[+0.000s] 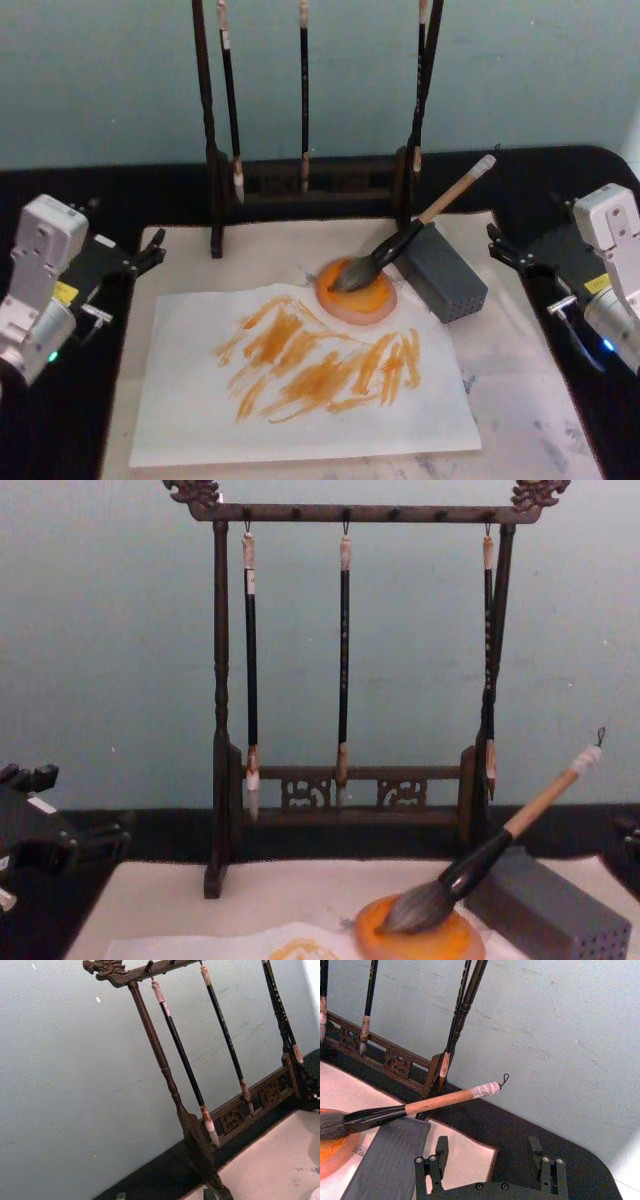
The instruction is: Pick up the brush from the inkstone, write on the paper, then place the brush back to its original position.
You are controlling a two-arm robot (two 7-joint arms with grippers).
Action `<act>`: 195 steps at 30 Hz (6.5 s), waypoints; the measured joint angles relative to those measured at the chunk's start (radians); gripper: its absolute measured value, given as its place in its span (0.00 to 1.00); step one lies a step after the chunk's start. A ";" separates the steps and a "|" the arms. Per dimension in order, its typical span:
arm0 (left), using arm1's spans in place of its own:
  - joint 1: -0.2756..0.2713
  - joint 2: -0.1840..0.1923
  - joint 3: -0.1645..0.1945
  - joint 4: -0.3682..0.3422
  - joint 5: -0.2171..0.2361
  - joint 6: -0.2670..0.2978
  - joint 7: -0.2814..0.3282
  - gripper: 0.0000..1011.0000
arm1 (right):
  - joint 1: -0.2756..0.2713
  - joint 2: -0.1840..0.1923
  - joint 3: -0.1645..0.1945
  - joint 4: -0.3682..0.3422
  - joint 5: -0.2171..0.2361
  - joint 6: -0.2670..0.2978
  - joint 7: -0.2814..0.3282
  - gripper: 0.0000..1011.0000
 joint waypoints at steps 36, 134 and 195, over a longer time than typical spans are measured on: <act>0.000 0.000 0.000 0.000 0.000 0.000 0.000 0.99 | 0.000 0.000 0.000 0.000 0.000 0.000 0.000 0.99; 0.000 0.000 0.000 0.000 0.000 0.000 0.000 0.99 | 0.271 -0.303 0.174 0.378 0.855 0.432 0.306 0.99; 0.000 0.000 0.000 0.000 0.000 0.000 0.000 0.99 | 0.272 -0.295 0.159 0.370 0.856 0.419 0.309 0.18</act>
